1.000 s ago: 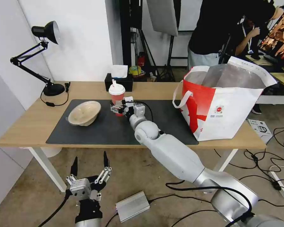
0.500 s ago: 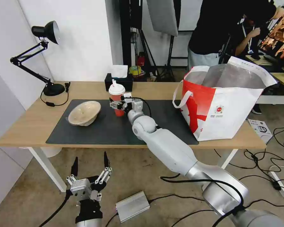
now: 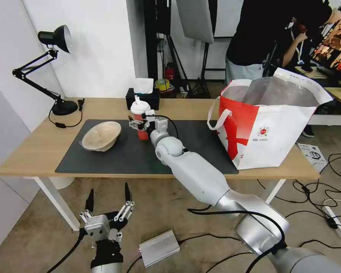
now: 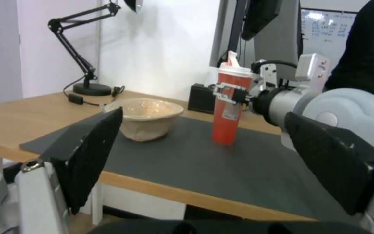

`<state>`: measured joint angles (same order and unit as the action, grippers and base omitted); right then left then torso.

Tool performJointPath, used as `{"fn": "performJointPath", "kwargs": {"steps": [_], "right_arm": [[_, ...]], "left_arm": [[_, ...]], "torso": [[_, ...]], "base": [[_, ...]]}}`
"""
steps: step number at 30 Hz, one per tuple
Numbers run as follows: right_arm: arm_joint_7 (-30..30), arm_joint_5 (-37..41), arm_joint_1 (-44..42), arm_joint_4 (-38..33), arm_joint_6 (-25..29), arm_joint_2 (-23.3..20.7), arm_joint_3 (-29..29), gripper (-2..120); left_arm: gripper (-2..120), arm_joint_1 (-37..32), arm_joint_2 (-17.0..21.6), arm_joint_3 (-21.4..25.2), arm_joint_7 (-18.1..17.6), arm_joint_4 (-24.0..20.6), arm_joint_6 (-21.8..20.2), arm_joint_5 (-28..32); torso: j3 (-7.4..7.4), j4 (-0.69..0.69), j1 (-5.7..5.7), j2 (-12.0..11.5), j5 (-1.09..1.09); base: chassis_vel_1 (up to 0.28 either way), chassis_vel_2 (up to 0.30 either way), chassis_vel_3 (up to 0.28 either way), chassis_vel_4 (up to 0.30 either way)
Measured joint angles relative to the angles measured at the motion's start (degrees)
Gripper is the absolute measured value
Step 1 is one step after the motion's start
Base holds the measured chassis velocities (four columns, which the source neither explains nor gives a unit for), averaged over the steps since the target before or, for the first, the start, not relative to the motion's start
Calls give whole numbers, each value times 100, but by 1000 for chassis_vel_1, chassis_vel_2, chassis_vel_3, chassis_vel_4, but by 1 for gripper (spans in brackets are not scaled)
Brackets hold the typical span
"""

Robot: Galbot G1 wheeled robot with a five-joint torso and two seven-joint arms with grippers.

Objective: Pick up the trash from the table and place it into the takeout bag.

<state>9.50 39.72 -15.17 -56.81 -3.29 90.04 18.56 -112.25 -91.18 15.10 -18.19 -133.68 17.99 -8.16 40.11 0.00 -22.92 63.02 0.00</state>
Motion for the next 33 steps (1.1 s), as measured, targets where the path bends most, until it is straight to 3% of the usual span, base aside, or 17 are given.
{"fn": "performJointPath", "kwargs": {"steps": [11,15,17,19,24,27,33], "right_arm": [[-44,-50,-111,53,-8,-4,3,99],[-103,-51,-154,62,-8,-5,6,82],[-104,-51,-155,62,-8,-5,6,81],[-115,-52,-204,62,-7,-8,7,67],[-120,-59,-226,62,-2,-11,-1,56],[-121,-59,-234,34,-2,-21,-3,37],[-111,-59,-264,-121,-1,-86,-10,22]], "left_arm": [[100,-16,-1,-3,-2,8,20,-1],[100,-22,-1,-3,-3,12,50,-4],[100,-23,-1,-3,-3,12,51,-4],[100,-29,-1,-5,-3,16,61,-8],[100,-42,-1,-10,-4,16,73,-17],[100,-40,-1,-10,-4,16,75,-22],[100,-42,-1,-9,-4,12,75,-27]], "torso": [[0,0,0,0,0],[0,0,0,0,0],[0,0,0,0,0],[0,0,0,0,0],[0,-1,0,0,0],[0,0,0,0,0],[0,0,0,0,0]], "base": [[0,0,0,0],[0,0,0,0],[0,0,0,0],[0,0,0,0],[0,0,0,0],[0,0,0,0],[0,0,0,0]]}}
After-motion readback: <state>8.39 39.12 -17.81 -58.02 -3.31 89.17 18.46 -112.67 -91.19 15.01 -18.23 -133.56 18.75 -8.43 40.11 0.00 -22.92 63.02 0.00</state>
